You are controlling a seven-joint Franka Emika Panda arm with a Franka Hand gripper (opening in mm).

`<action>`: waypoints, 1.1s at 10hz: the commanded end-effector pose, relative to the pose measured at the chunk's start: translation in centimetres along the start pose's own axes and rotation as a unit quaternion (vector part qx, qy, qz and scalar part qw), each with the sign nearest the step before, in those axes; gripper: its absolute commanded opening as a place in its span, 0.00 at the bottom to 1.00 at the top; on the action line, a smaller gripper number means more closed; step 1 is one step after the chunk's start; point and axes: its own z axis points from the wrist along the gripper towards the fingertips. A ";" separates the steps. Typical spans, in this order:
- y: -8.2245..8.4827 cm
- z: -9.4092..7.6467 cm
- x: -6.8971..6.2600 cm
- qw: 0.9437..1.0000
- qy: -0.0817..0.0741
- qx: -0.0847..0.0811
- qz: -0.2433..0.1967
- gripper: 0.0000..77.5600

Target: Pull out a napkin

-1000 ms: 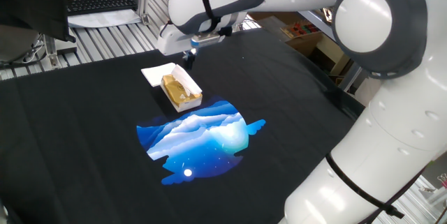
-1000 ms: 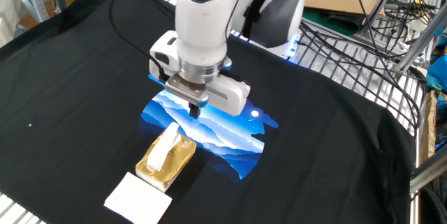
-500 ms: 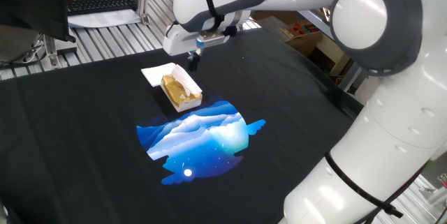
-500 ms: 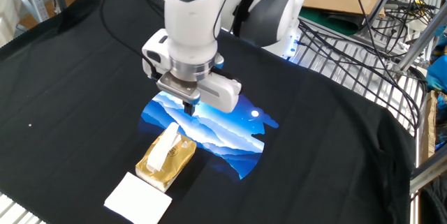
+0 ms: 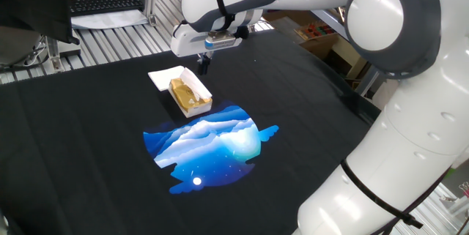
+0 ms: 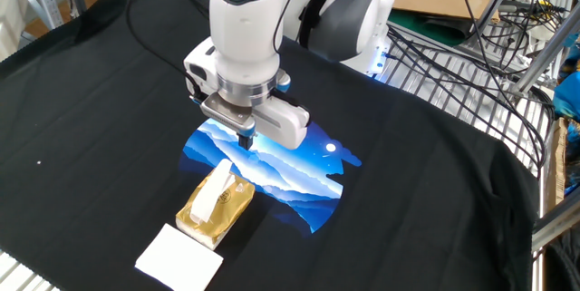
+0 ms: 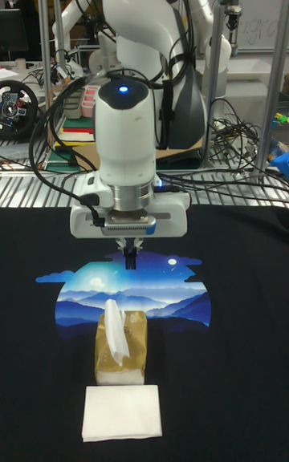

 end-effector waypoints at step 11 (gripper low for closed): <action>0.1 0.0 -0.1 1.000 -0.002 0.005 -0.001 0.00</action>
